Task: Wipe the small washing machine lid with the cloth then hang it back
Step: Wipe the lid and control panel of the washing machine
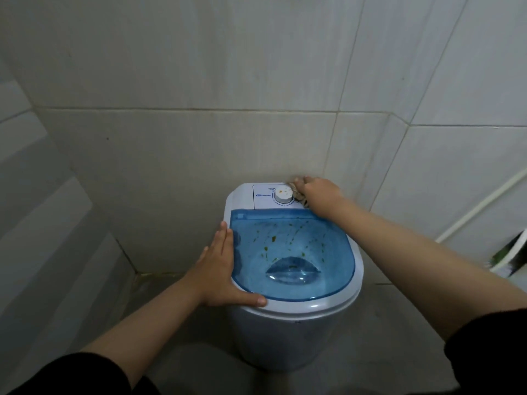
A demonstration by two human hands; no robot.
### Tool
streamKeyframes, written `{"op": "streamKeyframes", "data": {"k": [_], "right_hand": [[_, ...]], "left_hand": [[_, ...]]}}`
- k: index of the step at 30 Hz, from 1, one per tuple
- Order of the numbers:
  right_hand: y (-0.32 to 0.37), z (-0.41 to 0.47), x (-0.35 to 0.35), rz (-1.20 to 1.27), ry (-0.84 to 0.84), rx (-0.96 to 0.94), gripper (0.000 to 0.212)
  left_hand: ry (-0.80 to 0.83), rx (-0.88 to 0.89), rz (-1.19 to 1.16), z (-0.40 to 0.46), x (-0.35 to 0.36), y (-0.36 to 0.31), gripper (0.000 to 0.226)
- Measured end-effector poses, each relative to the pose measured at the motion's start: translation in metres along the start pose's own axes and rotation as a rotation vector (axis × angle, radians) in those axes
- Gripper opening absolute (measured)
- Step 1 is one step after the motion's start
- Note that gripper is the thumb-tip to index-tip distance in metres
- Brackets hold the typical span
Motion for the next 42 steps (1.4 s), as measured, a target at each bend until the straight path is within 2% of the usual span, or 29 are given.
{"op": "streamKeyframes", "data": {"k": [8,12,17,21,26,28,31,34,36,39,42], "right_hand": [[0.011,-0.023,0.006,-0.112,0.047,-0.068,0.056],[0.011,-0.03,0.002,-0.103,0.133,-0.111,0.054],[0.006,-0.034,-0.008,-0.142,0.2,-0.131,0.041],[0.002,-0.037,-0.022,-0.039,0.256,-0.13,0.047],[-0.016,-0.034,-0.038,0.17,0.383,-0.067,0.033],[-0.02,-0.031,-0.049,0.257,0.331,-0.022,0.037],[-0.011,-0.022,-0.066,0.387,0.152,0.006,0.044],[0.012,-0.01,-0.069,0.368,-0.001,-0.03,0.043],[0.027,0.002,-0.058,0.283,-0.02,-0.07,0.04],[0.044,0.011,-0.033,0.123,0.078,-0.116,0.037],[0.049,0.01,-0.02,0.084,0.086,-0.127,0.05]], "left_hand": [[0.014,-0.009,0.003,-0.001,0.0,0.0,0.155],[0.019,-0.018,0.006,-0.003,0.0,-0.001,0.155],[0.018,-0.028,0.001,-0.005,-0.001,-0.002,0.153],[0.017,-0.027,-0.002,-0.003,-0.002,-0.004,0.152],[0.017,-0.013,-0.012,-0.004,-0.001,-0.002,0.153],[0.02,-0.007,-0.019,-0.004,-0.001,-0.002,0.153],[0.01,0.0,-0.028,-0.004,-0.001,-0.001,0.152],[0.0,0.007,-0.031,-0.004,-0.001,-0.001,0.152],[-0.007,0.006,-0.033,-0.003,-0.001,-0.001,0.152],[-0.01,0.008,-0.041,-0.002,0.0,0.0,0.152],[-0.011,0.011,-0.053,-0.003,0.001,0.001,0.152]]}}
Point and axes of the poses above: each hand's wrist, its own z-axis towards the middle knuckle, its own x-axis out of the palm, y = z × x, the point moved 6 cm from there along z, towards the middle knuckle, and after that the axes turned 5 degrees about y, right-handed, at the moved point
